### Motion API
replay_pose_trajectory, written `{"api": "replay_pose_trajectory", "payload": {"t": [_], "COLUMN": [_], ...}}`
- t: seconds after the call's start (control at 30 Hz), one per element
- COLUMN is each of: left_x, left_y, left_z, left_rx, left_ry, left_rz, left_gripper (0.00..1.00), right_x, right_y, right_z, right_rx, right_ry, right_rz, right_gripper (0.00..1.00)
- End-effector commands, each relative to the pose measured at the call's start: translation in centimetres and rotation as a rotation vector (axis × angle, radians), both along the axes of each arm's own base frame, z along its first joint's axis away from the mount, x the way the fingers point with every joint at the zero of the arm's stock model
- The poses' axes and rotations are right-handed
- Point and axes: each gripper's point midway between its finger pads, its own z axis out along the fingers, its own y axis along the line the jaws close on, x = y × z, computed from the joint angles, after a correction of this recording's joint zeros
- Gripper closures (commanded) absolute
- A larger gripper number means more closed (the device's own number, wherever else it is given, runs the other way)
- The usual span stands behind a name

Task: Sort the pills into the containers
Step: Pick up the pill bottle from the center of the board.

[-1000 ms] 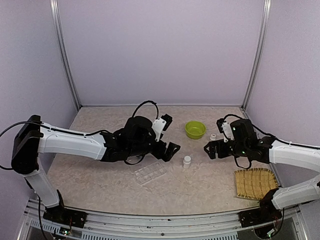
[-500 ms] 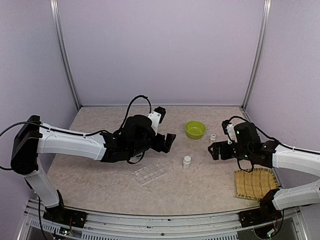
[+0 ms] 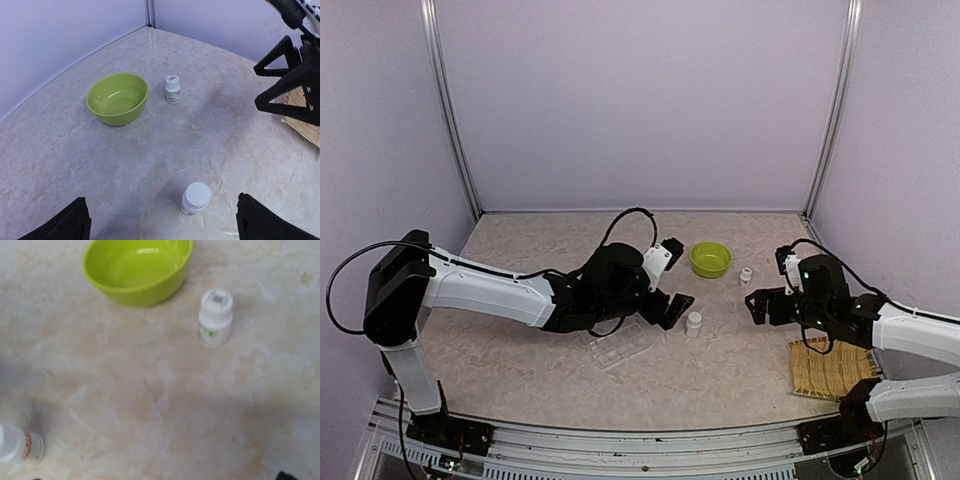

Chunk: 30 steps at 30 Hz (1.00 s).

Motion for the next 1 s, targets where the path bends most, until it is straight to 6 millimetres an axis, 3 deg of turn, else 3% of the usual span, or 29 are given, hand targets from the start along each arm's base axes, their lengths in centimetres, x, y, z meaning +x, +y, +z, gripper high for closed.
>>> {"api": "replay_pose_trajectory", "payload": {"t": [0.0, 0.4, 0.97], "left_x": [-0.7, -0.3, 1.4], "left_y": [-2.2, -4.6, -4.7], "left_z": [0.0, -3.2, -6.6], "left_rx": [0.009, 0.105, 0.160], "left_ry": [-0.027, 0.005, 0.069], "left_rz": [-0.109, -0.188, -0.188], "left_gripper": [0.01, 0.01, 0.01], "right_x": [0.6, 0.5, 0.5], "right_y": [-0.5, -0.5, -0.3], "right_z": [1.4, 0.4, -0.3], "right_rx": [0.050, 0.033, 0.021], "right_ry": [-0.051, -0.014, 0.007], "right_rz": [-0.041, -0.039, -0.034], "right_gripper": [0.00, 0.00, 0.00]}}
